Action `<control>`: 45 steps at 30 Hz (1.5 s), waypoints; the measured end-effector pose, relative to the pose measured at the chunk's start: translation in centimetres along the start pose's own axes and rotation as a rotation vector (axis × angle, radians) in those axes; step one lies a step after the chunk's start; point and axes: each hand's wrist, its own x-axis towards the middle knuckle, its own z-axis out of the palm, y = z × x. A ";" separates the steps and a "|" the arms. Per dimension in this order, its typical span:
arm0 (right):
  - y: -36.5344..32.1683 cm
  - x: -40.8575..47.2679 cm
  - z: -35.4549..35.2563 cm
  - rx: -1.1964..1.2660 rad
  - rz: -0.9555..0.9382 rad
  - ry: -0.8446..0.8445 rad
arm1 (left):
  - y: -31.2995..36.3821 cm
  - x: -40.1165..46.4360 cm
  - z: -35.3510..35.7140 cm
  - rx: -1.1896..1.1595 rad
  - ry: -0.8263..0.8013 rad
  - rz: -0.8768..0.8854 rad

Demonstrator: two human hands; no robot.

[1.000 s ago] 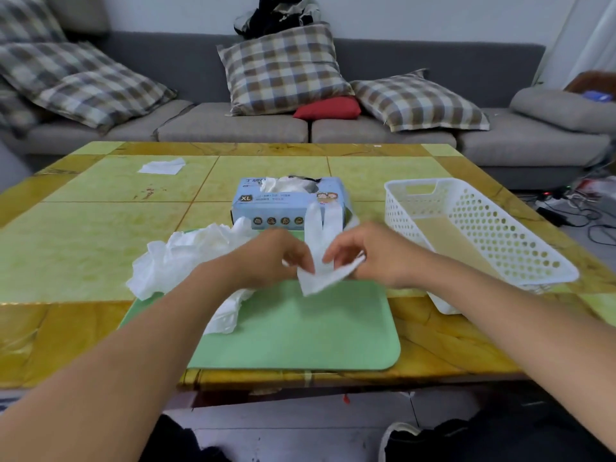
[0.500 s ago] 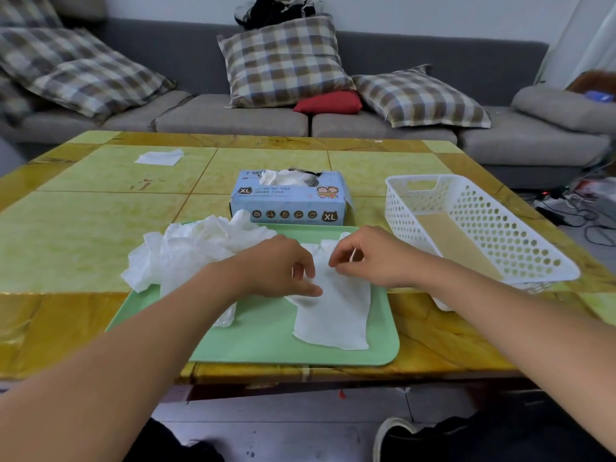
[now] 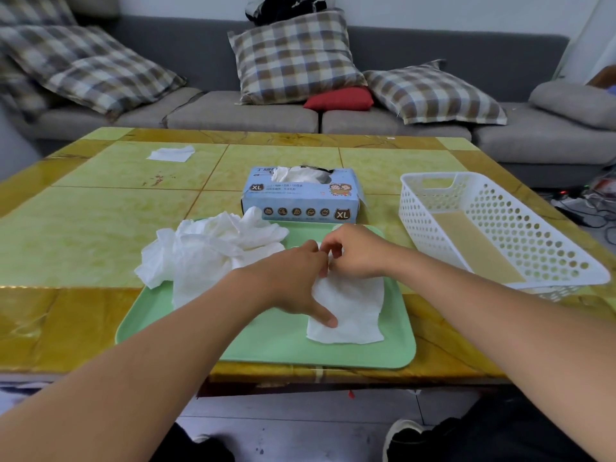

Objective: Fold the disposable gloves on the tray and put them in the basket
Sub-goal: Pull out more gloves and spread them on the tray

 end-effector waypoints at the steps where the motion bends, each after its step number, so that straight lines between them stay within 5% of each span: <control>1: 0.0 0.2 0.1 0.025 0.022 -0.010 | 0.0 -0.1 0.0 0.008 -0.003 -0.003; 5: 1.2 0.8 -0.1 0.031 0.126 0.097 | 0.0 -0.3 0.4 0.024 -0.009 -0.009; 9: 0.6 -0.4 -0.9 0.058 0.008 0.101 | -0.7 -0.4 0.2 -0.037 0.011 -0.003; 16: -0.9 -4.4 -2.4 -0.016 -0.095 -0.306 | -3.3 -1.4 -2.5 -0.113 0.322 0.028; 19: -1.3 -4.9 -1.5 -0.020 -0.085 -0.512 | -5.3 -2.7 -4.1 -0.022 0.388 -0.087; 22: -2.7 -3.8 -0.8 0.060 -0.122 -0.286 | -7.8 -4.3 -4.9 -0.038 0.382 -0.232; 26: -6.6 -0.5 1.3 0.264 -0.248 0.079 | -9.7 -6.0 -5.6 -0.248 0.541 -0.164; 28: -8.4 1.1 2.5 0.263 -0.267 0.094 | -10.8 -6.7 -5.9 -0.165 0.525 -0.144; 32: -9.5 2.7 3.5 0.103 -0.259 0.054 | -11.7 -7.4 -4.1 -0.146 0.040 -0.204; 34: -9.3 2.9 3.8 0.138 -0.256 0.033 | -12.3 -7.3 -2.9 -0.180 -0.063 -0.193; 45: -6.3 3.1 2.0 0.219 -0.028 0.249 | -13.8 -7.7 -2.8 -0.293 0.116 -0.240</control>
